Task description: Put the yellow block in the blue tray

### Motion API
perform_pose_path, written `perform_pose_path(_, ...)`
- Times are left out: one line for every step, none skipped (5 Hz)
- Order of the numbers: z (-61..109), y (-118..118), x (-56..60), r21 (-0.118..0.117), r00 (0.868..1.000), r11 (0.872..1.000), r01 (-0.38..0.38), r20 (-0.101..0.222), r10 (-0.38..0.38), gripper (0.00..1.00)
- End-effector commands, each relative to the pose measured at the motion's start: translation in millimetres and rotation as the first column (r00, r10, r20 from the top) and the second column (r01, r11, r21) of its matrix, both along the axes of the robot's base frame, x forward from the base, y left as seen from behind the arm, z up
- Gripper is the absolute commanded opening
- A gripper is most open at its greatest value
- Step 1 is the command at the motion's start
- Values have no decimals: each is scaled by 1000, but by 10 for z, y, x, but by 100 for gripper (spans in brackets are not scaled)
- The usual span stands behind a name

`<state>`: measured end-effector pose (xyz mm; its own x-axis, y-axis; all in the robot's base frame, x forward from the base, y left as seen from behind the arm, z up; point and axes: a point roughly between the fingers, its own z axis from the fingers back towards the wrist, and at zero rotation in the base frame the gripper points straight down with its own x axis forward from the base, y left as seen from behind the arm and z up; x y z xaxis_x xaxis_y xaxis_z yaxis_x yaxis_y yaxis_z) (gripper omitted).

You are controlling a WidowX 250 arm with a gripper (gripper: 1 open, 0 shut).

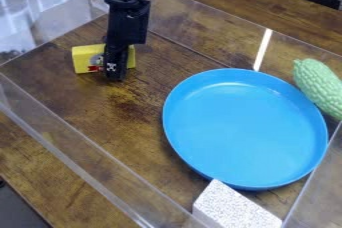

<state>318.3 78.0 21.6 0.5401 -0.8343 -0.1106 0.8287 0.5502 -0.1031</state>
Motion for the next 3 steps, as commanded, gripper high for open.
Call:
perform_pose_path(128, 64, 106, 7, 998, 1000, -7, 56, 6, 0)
perform_pose_path(118, 74, 117, 6, 998, 1000, -6, 59, 5, 0)
perform_pose_path(115, 84, 131, 6, 998, 1000, -5, 63, 4, 0)
